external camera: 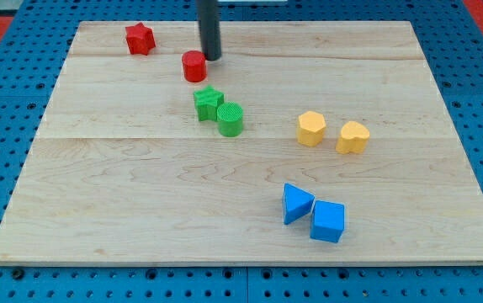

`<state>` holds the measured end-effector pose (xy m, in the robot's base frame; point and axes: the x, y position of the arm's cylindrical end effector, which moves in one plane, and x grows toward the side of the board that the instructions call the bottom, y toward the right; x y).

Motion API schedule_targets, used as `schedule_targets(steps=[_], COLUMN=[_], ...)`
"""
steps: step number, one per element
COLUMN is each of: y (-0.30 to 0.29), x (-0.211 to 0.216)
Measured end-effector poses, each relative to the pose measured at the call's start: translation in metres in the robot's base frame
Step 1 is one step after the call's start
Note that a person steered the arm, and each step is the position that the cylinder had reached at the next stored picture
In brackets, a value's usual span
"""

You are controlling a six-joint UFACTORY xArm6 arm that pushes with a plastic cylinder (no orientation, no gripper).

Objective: Place red circle in between red star and green star

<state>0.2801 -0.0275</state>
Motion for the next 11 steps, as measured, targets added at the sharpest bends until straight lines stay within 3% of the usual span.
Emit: schedule_targets(steps=[1, 2, 3, 5, 6, 9, 11], y=[-0.01, -0.078, -0.061, -0.188, -0.214, -0.126, -0.13], x=[0.008, 0.018, 0.052, 0.099, 0.068, 0.022, 0.024])
